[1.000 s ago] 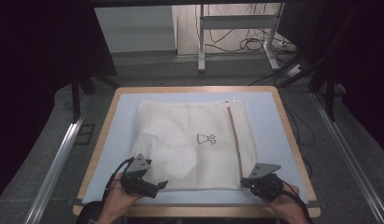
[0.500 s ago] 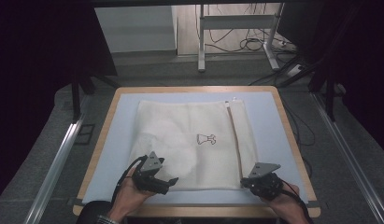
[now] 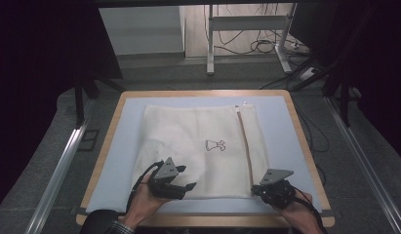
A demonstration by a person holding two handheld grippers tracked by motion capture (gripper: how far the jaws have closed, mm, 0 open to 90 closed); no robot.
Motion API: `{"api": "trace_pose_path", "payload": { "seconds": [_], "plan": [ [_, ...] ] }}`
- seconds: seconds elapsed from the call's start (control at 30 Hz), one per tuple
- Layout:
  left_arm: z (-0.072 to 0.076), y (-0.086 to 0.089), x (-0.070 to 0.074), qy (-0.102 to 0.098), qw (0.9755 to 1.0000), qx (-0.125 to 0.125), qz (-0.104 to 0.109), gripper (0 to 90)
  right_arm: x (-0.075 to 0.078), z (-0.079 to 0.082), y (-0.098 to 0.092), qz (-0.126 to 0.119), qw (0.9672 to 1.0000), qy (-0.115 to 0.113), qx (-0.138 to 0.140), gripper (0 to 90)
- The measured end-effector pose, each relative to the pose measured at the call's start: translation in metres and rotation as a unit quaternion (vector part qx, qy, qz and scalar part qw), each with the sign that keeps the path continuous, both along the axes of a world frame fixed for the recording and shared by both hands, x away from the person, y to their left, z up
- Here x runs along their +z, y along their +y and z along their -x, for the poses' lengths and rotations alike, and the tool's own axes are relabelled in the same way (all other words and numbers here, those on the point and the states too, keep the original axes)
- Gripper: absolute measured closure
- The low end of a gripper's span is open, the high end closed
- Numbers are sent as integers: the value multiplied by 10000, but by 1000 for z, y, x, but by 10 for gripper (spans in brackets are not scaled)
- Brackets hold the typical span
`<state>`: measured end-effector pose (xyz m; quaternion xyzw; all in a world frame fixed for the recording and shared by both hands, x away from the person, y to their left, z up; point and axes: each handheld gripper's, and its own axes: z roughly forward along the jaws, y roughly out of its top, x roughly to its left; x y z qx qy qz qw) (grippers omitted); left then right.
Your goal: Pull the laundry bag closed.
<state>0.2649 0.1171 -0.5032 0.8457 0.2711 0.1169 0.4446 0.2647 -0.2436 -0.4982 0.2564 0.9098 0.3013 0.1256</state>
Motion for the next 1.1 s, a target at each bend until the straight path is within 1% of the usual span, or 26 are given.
{"api": "trace_pose_path", "payload": {
  "seconds": [0.13, 0.23, 0.27, 0.3, 0.37, 0.43, 0.5, 0.57, 0.7, 0.8, 0.83, 0.87, 0.9, 0.93, 1.03, 1.1],
  "plan": [
    [-3, -8, 1, 36, 9999, -98, 96, 397, 0, 0, 0, -22, 10000, 16, -2, 836],
    [-4, -12, 1, 35, 9998, -143, 93, 438, 0, 0, 0, -17, 10000, 9, -4, 836],
    [-4, -15, 1, 35, 9998, -162, 83, 438, 0, 0, 0, -20, 10000, 7, -12, 836],
    [-6, -19, 0, 58, 9996, -258, 93, 463, 0, 0, 0, -25, 10000, 2, -29, 834],
    [-8, -23, -1, 141, 9990, -385, 172, 475, 0, 0, 0, -24, 10000, -16, -49, 827],
    [-9, -25, -2, 153, 9988, -430, 173, 494, 0, 0, 0, -22, 10000, -25, -62, 824],
    [-11, -32, -2, 181, 9982, -557, 149, 509, 0, 0, 0, 0, 10000, -60, -66, 816],
    [-11, -37, -3, 166, 9979, -614, 84, 518, 0, 1, 0, 36, 9999, -95, -35, 815],
    [-9, -46, -3, 100, 9971, -748, -97, 531, -1, 1, 1, 72, 9999, -114, 0, 816],
    [-9, -53, -4, 121, 9965, -822, -99, 564, -1, 1, 1, 91, 9999, -126, -5, 814],
    [-9, -53, -4, 121, 9965, -822, -99, 578, 0, 1, 1, 93, 9999, -126, -5, 814],
    [-9, -57, -4, 138, 9964, -835, -54, 595, -1, 1, 1, 94, 9999, -127, -8, 814],
    [-10, -58, -3, 129, 9960, -884, -96, 612, -1, 1, 1, 100, 9999, -129, -8, 813],
    [-10, -60, -3, 167, 9962, -858, -25, 627, -1, 1, 1, 103, 9999, -133, -7, 813],
    [-12, -64, -3, 245, 9951, -953, -40, 663, -1, 1, 1, 126, 9998, -143, 6, 814],
    [-14, -68, -4, 312, 9943, -1020, -2, 689, -1, 1, 1, 129, 9998, -143, 4, 815]
  ]
}}
